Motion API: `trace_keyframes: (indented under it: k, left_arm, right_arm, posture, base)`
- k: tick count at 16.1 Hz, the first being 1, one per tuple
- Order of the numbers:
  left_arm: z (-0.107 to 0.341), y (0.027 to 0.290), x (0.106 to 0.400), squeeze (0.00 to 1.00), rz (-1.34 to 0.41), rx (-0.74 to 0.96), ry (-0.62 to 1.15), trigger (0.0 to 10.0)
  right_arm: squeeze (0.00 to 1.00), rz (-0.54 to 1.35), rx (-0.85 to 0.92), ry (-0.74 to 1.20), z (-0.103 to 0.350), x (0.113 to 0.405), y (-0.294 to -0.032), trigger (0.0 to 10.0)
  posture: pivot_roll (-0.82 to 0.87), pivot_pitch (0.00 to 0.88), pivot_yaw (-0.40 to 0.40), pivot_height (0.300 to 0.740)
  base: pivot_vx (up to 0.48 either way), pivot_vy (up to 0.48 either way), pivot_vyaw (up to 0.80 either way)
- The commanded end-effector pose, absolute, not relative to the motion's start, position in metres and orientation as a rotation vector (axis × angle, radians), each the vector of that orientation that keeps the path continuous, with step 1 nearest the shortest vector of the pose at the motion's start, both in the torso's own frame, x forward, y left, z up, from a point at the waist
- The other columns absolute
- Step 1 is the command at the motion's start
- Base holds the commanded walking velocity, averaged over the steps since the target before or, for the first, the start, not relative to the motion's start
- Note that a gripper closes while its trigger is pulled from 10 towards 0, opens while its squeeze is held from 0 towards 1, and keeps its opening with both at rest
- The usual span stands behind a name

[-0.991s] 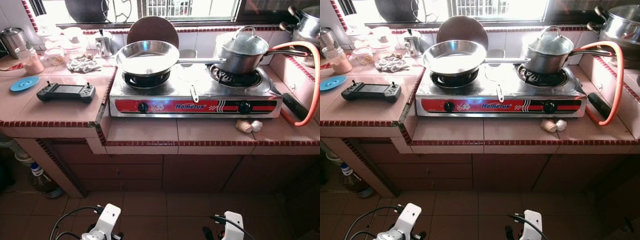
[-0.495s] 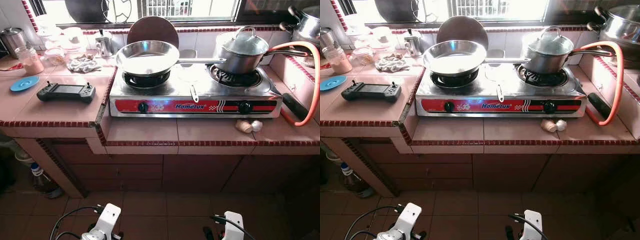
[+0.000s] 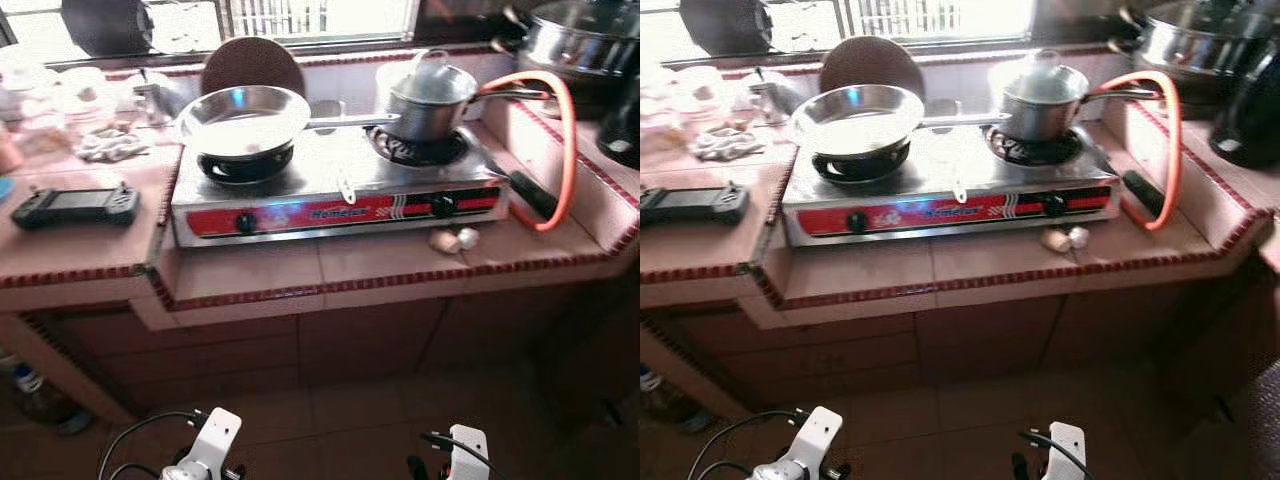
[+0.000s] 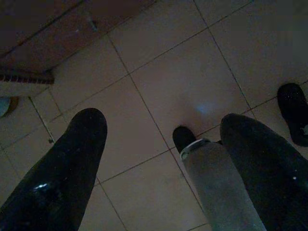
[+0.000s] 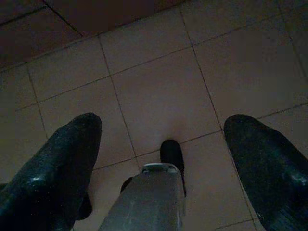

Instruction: Kitchen organization

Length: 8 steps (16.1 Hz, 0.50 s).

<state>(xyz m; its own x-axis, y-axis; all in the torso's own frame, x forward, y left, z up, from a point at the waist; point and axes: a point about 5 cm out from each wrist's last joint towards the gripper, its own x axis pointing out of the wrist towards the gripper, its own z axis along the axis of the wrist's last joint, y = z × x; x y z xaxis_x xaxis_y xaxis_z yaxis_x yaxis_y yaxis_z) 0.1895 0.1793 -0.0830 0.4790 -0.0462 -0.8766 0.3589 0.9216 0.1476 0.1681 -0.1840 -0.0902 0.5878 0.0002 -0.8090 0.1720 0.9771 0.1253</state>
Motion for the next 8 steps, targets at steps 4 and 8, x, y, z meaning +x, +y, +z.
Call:
trace_keyframes:
  k: [4,8]
  left_arm:
    - [-0.0833,0.1814,0.1883,0.00,-0.251,0.334,1.045,10.0]
    - [-0.0826,0.1808,0.1888,0.00,-0.213,0.261,1.006,10.0]
  right_arm:
    - [0.00,-0.093,0.170,0.946,-0.0905,0.1671,-0.1850,10.0]
    - [0.00,-0.091,0.166,0.937,-0.0894,0.1692,-0.1857,10.0]
  posture:
    - [0.09,0.000,0.011,0.740]
    - [0.09,0.000,0.003,0.740]
  base:
    - [0.000,0.000,0.00]
    - [0.000,0.000,0.00]
